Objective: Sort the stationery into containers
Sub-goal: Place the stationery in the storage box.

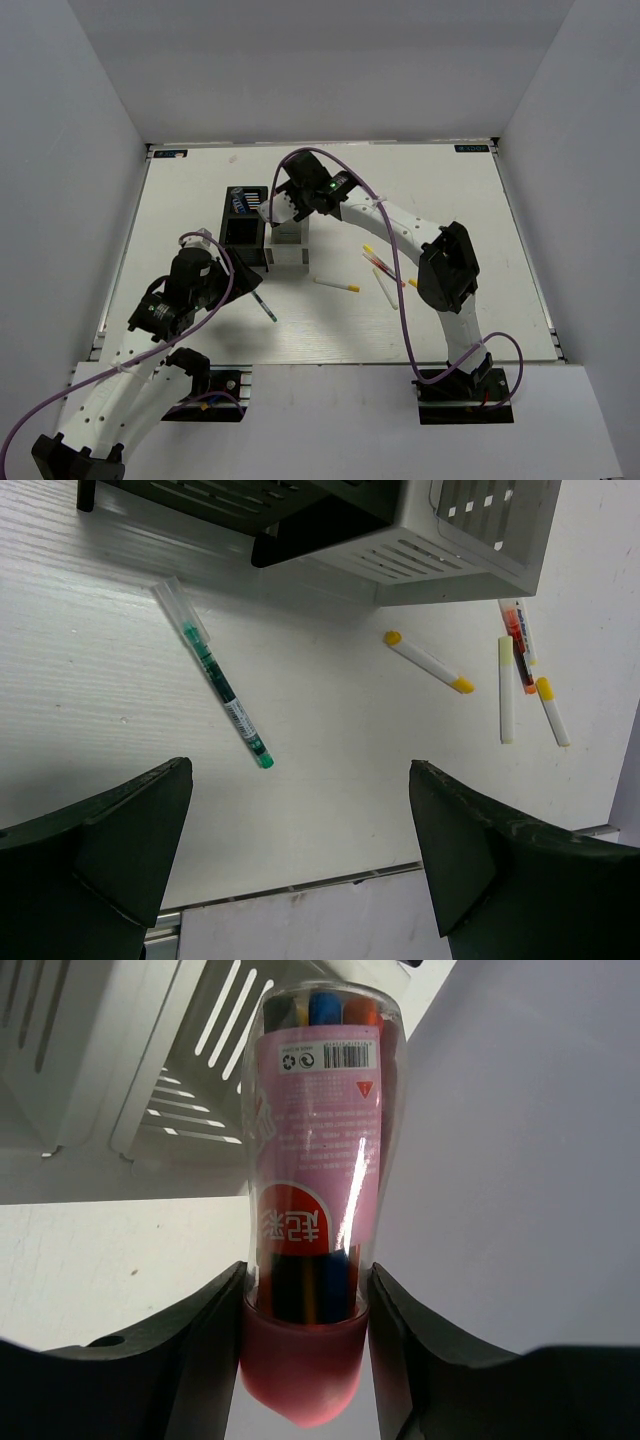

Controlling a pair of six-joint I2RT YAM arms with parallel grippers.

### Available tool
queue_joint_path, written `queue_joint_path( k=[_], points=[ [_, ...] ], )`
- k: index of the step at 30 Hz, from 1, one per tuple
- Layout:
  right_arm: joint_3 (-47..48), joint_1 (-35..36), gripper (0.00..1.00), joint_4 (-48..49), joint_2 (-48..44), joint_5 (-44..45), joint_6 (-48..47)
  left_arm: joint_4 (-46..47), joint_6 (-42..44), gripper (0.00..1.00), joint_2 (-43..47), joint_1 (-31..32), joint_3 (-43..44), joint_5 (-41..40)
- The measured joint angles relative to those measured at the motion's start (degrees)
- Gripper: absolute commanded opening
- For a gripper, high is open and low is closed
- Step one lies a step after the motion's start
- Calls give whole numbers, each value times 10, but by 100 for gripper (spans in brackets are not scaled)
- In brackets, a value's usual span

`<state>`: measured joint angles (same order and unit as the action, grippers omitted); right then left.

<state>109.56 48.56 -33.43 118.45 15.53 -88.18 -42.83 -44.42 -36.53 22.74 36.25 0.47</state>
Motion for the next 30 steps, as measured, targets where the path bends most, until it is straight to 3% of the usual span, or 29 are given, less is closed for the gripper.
queue_joint_path(
  k=[7, 16, 30],
  points=[
    [-6, 0, 50, -14, 0, 9, -1, 0, 0, 99, 0, 0, 0, 0],
    [-7, 0, 70, -22, 0, 10, -2, 0, -1, 99, -20, 0, 0, 0],
    [-3, 0, 70, -24, -17, 8, 7, 0, -18, 99, -103, 0, -2, -8]
  ],
)
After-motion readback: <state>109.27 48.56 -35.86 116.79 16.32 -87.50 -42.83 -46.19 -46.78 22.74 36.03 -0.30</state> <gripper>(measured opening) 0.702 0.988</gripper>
